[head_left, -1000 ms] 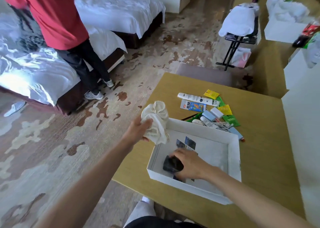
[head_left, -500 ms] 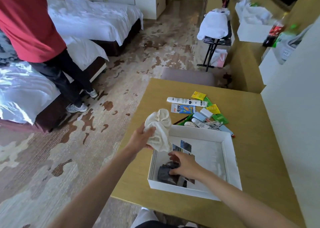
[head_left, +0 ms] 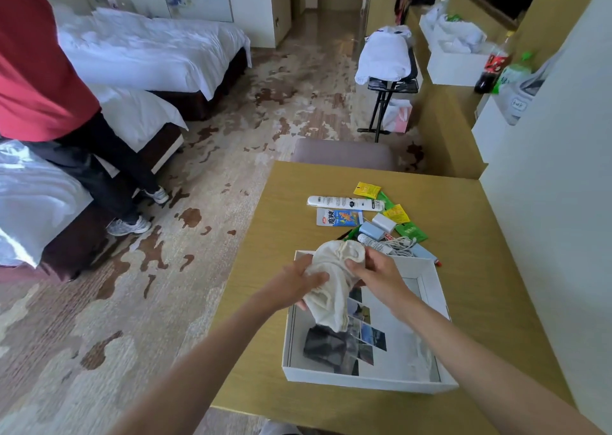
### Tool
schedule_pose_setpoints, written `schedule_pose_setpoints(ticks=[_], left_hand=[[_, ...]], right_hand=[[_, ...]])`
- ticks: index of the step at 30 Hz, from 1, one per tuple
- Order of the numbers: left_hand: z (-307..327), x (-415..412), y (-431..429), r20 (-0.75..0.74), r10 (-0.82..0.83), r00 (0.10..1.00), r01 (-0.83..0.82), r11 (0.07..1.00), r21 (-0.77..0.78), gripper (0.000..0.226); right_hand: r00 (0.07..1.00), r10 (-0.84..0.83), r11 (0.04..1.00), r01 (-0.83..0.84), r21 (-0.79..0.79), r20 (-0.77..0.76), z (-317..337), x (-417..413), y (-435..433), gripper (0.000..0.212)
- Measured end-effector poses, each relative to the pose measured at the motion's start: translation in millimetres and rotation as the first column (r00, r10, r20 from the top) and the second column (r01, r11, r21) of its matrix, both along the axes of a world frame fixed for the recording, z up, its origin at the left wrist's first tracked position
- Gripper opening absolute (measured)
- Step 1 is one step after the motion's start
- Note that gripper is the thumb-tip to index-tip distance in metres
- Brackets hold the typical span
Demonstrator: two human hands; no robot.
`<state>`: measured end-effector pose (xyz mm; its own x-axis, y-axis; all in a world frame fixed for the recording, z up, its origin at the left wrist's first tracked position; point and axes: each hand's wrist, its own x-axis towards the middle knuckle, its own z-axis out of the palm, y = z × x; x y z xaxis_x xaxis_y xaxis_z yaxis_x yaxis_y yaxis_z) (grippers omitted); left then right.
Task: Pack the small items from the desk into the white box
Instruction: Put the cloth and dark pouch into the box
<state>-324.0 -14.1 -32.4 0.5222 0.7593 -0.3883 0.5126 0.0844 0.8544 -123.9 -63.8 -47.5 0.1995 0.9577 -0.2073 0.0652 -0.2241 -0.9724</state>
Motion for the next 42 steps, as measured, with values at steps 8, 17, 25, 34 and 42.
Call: schedule_pose_setpoints(ticks=[8,17,25,34,42], left_hand=[[-15.2,13.3,2.7,-0.265,0.102,0.959,-0.023,0.958,0.285,0.026],[-36.5,54.4,-7.3,-0.561,0.134,0.817,0.219,0.828,0.517,0.046],[-64.7,41.1,-11.7,-0.828,-0.206,0.521,0.789,0.486,0.375,0.057],[-40.9,7.3,-12.2,-0.812,-0.011,0.583,0.790,0.239,0.564,0.040],[-31.9,-36.9,-15.4,-0.338,0.178,0.924,0.098,0.746,0.659,0.038]], right_hand=[[0.951,-0.265,0.964,0.267,0.009,0.162,-12.7,46.0,-21.3,0.010],[0.962,-0.227,0.960,0.247,-0.134,0.153,-23.6,62.6,-34.8,0.004],[0.962,-0.126,0.968,0.172,-0.184,0.241,-25.7,58.8,-39.3,0.012],[0.990,-0.100,0.984,0.113,-0.140,0.095,-27.5,35.4,-16.8,0.011],[0.985,0.031,0.990,-0.007,-0.141,0.167,-39.4,-18.1,15.0,0.012]])
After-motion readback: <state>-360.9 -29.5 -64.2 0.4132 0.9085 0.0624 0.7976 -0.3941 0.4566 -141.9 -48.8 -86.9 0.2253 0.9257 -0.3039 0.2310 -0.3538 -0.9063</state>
